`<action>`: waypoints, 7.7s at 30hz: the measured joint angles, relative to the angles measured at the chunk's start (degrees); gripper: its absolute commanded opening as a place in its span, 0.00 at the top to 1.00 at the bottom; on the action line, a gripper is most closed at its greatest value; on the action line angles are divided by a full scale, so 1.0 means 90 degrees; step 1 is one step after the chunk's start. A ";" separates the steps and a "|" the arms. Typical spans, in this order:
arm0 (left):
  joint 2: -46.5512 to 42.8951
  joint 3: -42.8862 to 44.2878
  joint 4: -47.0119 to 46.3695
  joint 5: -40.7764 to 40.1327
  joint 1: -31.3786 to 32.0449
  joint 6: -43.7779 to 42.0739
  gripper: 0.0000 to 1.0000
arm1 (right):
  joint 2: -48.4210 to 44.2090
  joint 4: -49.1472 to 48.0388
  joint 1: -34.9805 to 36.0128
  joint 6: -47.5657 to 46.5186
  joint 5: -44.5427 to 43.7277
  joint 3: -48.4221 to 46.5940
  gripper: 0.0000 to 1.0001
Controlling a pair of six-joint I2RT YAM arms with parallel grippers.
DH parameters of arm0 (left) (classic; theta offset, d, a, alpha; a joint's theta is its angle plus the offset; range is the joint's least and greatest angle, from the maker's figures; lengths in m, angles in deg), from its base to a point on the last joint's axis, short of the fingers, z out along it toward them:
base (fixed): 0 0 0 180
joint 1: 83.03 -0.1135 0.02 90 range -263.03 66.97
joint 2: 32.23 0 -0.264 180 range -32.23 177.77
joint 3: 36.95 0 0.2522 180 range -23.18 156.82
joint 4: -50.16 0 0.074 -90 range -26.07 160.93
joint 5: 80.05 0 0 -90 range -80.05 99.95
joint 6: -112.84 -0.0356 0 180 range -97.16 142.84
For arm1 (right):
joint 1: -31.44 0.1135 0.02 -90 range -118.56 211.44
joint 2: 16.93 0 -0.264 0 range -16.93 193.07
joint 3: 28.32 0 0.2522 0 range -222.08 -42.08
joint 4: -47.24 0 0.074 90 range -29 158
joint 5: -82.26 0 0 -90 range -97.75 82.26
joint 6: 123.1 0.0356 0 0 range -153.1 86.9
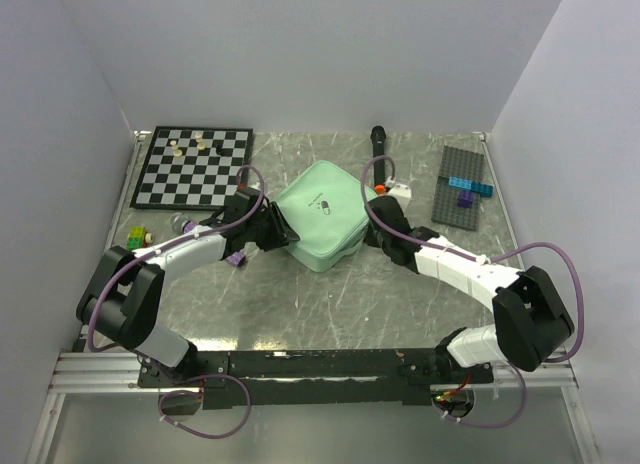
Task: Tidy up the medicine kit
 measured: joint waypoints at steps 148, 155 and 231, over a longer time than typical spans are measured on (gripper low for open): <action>0.0940 0.0311 -0.0170 -0.1931 0.1362 0.1416 0.49 | -0.0444 0.1914 0.1724 -0.0007 -0.0957 0.0000 1.00; 0.0964 0.0510 -0.0061 -0.2157 0.1362 0.1251 0.99 | -0.0134 0.2023 0.2023 -0.0007 -0.1156 -0.0197 1.00; 0.1668 0.1647 0.1292 -0.1037 -0.1481 -0.1460 0.51 | 0.0109 -0.0491 -0.0845 -0.0976 -0.0367 0.0049 0.55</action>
